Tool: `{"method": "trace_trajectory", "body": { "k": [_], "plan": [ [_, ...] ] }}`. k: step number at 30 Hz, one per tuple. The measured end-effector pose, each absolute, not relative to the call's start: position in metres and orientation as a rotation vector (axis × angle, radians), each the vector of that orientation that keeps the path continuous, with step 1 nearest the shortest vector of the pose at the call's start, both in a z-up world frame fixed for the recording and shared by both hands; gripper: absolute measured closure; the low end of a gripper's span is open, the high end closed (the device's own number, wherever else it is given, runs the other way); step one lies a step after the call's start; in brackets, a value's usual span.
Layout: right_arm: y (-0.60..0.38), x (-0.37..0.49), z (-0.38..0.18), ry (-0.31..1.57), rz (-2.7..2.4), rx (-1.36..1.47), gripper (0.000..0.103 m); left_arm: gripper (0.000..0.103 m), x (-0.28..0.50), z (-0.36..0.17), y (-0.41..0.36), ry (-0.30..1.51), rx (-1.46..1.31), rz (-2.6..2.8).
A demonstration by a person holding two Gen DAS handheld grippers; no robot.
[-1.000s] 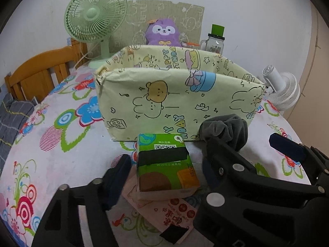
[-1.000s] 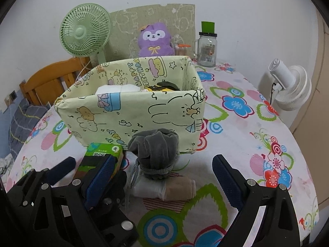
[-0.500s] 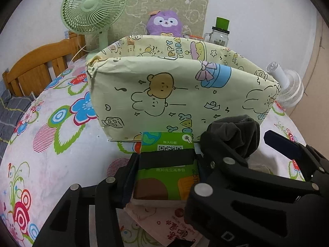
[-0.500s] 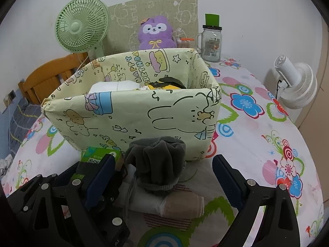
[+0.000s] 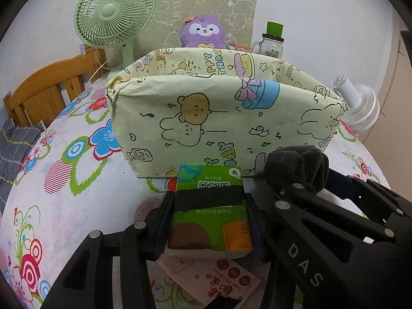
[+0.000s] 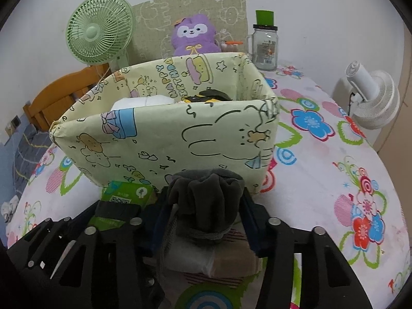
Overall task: Organize soft objects
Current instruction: 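Grasp the green tissue pack with the left tool while the right tool grasps the grey sock bundle, then lift the green tissue pack and grey sock bundle over the box with both tools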
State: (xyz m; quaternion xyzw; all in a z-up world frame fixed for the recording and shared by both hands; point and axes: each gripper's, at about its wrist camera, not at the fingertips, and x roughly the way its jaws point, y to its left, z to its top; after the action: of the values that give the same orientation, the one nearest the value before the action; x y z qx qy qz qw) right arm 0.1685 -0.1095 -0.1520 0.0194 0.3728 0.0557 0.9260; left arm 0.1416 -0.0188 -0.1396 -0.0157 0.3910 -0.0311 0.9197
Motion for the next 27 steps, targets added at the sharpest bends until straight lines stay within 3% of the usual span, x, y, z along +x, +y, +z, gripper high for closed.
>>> {"method": "trace_trajectory", "body": {
  "k": [27],
  "plan": [
    [-0.120, 0.107, -0.104, 0.653, 0.091, 0.054, 0.057, 0.051, 0.088, -0.091, -0.025, 0.666, -0.013, -0.055]
  ]
}}
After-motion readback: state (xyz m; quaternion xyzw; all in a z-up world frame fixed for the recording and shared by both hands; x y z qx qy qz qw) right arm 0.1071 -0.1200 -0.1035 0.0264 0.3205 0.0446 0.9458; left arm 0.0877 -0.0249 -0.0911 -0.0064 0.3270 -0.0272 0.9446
